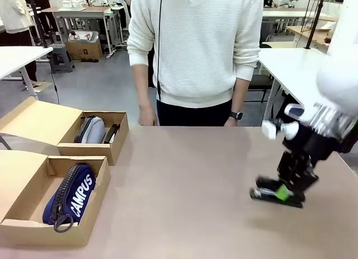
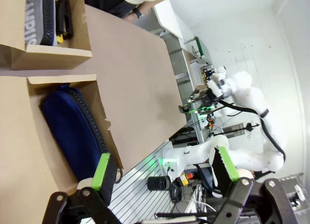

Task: Place items inside the box.
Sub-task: Pick up a Pencil pouch or Stapler and place it inside the Mailer Box closest to the robot.

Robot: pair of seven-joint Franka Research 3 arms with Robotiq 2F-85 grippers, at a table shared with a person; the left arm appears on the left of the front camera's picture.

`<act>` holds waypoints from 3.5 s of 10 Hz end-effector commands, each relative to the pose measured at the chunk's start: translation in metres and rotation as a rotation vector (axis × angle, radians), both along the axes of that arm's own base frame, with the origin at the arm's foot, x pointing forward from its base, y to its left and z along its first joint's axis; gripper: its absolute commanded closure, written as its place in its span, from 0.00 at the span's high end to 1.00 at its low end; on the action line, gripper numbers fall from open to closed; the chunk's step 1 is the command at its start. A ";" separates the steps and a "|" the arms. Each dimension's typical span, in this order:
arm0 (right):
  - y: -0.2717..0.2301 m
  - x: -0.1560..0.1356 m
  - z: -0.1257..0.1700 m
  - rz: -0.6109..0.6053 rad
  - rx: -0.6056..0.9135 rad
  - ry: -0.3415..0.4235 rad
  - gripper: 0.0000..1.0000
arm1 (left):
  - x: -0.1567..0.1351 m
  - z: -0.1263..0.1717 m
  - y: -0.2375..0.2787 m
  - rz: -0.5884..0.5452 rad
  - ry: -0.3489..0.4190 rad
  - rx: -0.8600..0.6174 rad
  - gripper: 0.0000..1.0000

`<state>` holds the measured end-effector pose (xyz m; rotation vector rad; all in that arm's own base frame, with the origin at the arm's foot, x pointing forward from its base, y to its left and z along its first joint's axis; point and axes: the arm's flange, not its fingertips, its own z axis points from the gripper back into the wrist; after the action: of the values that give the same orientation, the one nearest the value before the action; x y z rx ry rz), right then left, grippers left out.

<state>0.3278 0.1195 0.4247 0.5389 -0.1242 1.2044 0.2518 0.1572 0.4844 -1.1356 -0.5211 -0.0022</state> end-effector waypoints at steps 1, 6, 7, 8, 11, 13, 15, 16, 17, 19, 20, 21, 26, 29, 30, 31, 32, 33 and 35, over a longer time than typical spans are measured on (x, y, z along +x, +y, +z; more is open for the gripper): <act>0.032 -0.048 0.000 -0.488 -0.004 -0.059 0.24 | 0.000 0.001 -0.001 0.007 -0.009 -0.011 1.00; 0.047 -0.008 0.048 -0.459 0.044 -0.010 0.24 | 0.000 0.001 -0.001 0.007 -0.009 -0.011 1.00; 0.047 -0.008 0.048 -0.459 0.044 -0.010 0.24 | 0.000 0.001 -0.001 0.007 -0.009 -0.011 1.00; 0.066 -0.013 0.049 -0.529 0.035 -0.003 0.32 | 0.000 0.001 -0.001 0.007 -0.009 -0.011 1.00; 0.190 -0.005 0.054 -0.812 0.063 0.083 0.32 | 0.000 0.001 -0.001 0.007 -0.009 -0.011 1.00; 0.273 -0.027 0.065 -0.874 0.214 0.209 0.32 | 0.000 0.001 -0.001 0.007 -0.009 -0.011 1.00; 0.352 -0.045 0.064 -0.799 0.225 0.345 0.32 | 0.000 0.001 -0.001 0.007 -0.009 -0.011 1.00; 0.387 -0.052 0.055 -0.719 0.193 0.416 0.32 | 0.000 0.001 -0.001 0.007 -0.009 -0.011 1.00; 0.408 -0.061 0.046 -0.647 0.149 0.470 0.32 | 0.000 0.001 -0.001 0.007 -0.009 -0.011 1.00; 0.361 -0.066 0.066 -0.772 0.193 0.360 0.32 | 0.000 0.001 -0.001 0.007 -0.009 -0.011 1.00; 0.361 -0.066 0.066 -0.772 0.193 0.360 0.32 | 0.000 0.001 -0.001 0.007 -0.009 -0.011 1.00; 0.390 -0.065 0.052 -0.732 0.172 0.411 0.32 | 0.000 0.001 -0.001 0.007 -0.009 -0.011 1.00; 0.453 -0.045 0.016 -0.964 0.173 0.304 0.32 | 0.000 0.001 -0.001 0.007 -0.009 -0.011 1.00; 0.476 -0.039 -0.018 -1.081 0.165 0.272 0.32 | 0.000 0.001 -0.001 0.007 -0.009 -0.011 1.00; 0.480 -0.037 -0.026 -1.102 0.162 0.259 0.32 | 0.000 0.001 -0.001 0.007 -0.009 -0.011 1.00; 0.486 -0.035 -0.034 -1.129 0.177 0.244 0.32 | 0.000 0.001 -0.001 0.007 -0.009 -0.011 1.00; 0.490 -0.032 -0.041 -1.137 0.182 0.260 0.32 | 0.000 0.001 -0.001 0.007 -0.009 -0.011 1.00; 0.494 -0.029 -0.044 -1.140 0.164 0.276 0.32 | 0.000 0.001 -0.001 0.007 -0.009 -0.011 1.00; 0.496 -0.027 -0.044 -1.164 0.156 0.285 0.32 | 0.000 0.001 -0.001 0.007 -0.009 -0.011 1.00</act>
<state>0.3008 0.6026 0.3733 0.6435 -0.2347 0.0252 0.2519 0.1572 0.4843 -1.1356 -0.5208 -0.0023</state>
